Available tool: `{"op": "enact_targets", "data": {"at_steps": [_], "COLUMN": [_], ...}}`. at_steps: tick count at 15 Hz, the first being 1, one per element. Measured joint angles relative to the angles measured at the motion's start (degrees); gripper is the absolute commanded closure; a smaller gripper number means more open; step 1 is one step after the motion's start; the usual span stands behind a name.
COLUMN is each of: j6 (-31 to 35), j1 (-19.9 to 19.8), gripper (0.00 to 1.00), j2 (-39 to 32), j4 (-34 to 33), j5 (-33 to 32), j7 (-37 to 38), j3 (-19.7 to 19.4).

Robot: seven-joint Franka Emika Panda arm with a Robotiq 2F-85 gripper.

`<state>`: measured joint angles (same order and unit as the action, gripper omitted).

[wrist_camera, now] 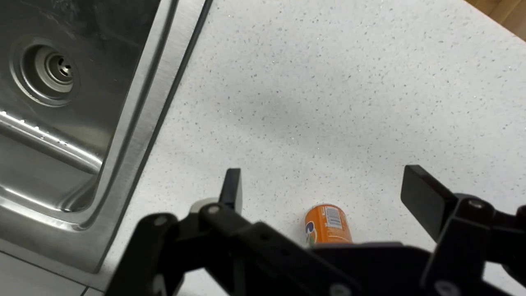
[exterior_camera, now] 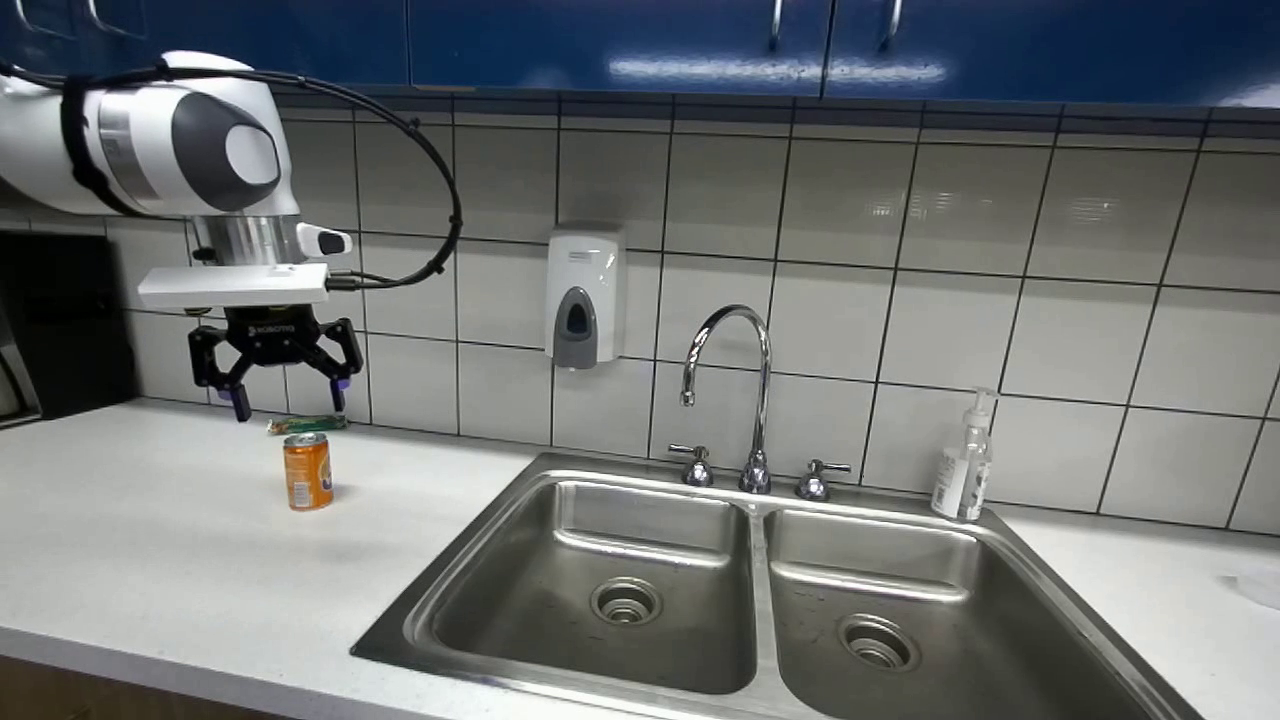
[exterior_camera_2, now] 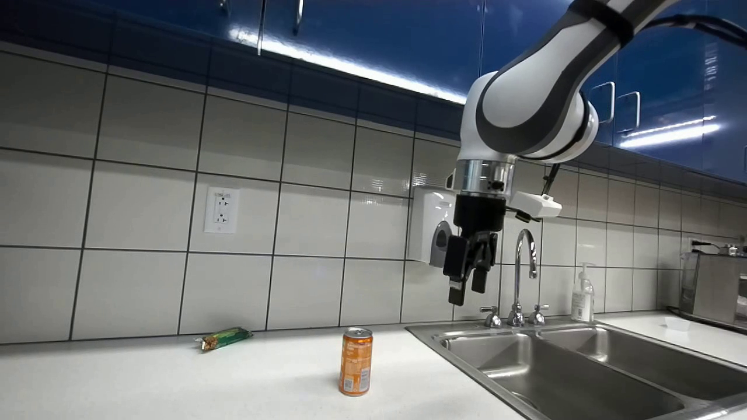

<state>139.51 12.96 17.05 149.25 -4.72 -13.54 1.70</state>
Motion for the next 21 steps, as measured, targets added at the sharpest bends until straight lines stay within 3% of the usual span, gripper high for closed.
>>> {"op": "enact_targets", "data": {"at_steps": [10,21], "j6": [-6.2,-6.6], "j1": [0.0,-0.1], "gripper": [0.0,0.0], "j2": [-5.3,-6.1], "j4": [-6.4,-5.4], "j5": [1.0,1.0], "j7": [-0.1,-0.1], "j3": [3.1,3.6]}}
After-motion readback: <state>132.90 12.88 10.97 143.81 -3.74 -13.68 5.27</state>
